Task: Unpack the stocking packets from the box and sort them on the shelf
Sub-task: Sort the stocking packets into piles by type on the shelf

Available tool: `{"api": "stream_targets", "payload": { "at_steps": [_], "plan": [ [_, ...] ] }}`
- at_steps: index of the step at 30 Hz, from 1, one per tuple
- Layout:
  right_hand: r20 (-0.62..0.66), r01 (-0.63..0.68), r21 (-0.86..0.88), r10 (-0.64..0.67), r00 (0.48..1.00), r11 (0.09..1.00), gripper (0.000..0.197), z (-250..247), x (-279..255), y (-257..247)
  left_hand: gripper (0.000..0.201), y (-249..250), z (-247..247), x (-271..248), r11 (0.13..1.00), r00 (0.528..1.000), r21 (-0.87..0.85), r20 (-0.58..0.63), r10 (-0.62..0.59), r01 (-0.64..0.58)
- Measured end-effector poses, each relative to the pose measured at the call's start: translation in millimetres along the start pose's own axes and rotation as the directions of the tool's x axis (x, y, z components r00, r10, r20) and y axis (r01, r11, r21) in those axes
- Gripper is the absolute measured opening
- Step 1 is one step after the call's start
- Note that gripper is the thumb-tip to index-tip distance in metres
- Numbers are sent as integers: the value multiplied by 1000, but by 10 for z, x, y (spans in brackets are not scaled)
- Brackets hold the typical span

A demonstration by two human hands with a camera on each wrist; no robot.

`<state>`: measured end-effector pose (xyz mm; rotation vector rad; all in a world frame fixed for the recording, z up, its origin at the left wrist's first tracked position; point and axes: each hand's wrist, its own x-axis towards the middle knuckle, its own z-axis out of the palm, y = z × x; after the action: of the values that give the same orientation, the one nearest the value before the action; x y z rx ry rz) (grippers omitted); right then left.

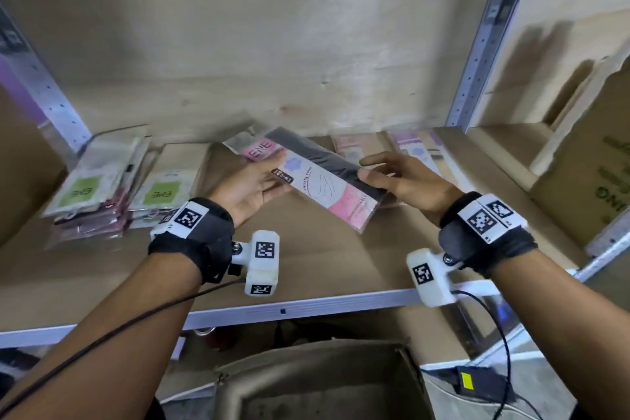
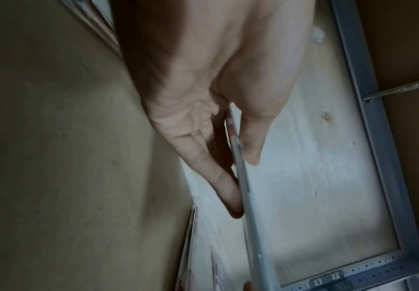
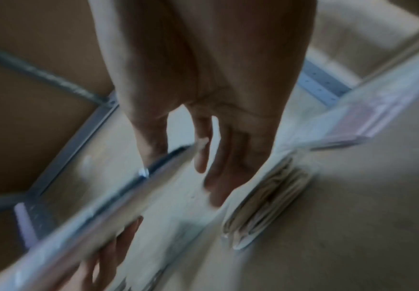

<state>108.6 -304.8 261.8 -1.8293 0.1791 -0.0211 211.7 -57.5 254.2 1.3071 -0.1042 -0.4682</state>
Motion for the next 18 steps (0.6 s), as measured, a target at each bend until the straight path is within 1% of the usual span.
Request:
{"api": "stream_targets", "payload": {
  "at_steps": [2, 4, 6, 8, 10, 11, 14, 16, 18],
  "plan": [
    [93, -45, 82, 37, 995, 996, 28, -101, -12, 69, 8, -61, 57, 15, 1000, 1000, 8, 10, -22, 22],
    [148, -43, 73, 31, 988, 996, 24, -186, -21, 99, 11, -98, 65, 43, 999, 1000, 31, -10, -9, 10],
    [169, -47, 67, 35, 985, 997, 23, -255, -22, 117, 18, -103, 11, 95, 999, 996, 27, -84, 33, -31],
    [175, -57, 61, 45, 983, 997, 21, -322, -41, 136, 20, -110, -77, 151, 994, 970, 48, -219, 105, -97],
    [178, -66, 44, 57, 982, 997, 21, -366, -67, 164, 19, -129, -149, 191, 970, 925, 197, -324, 200, -141],
    [174, -69, 35, 62, 983, 997, 22, -377, -78, 178, 23, -142, -172, 200, 944, 909, 294, -334, 250, -152],
    [155, -82, 24, 77, 985, 996, 23, -388, -111, 201, 50, -169, -182, 195, 836, 891, 521, -279, 359, -173],
    [142, -80, 28, 75, 987, 996, 20, -394, -132, 207, 55, -164, -168, 174, 757, 877, 630, -250, 410, -174],
    [131, -74, 21, 71, 989, 997, 18, -400, -146, 205, 58, -133, -135, 134, 716, 856, 683, -275, 438, -147]
  ]
}}
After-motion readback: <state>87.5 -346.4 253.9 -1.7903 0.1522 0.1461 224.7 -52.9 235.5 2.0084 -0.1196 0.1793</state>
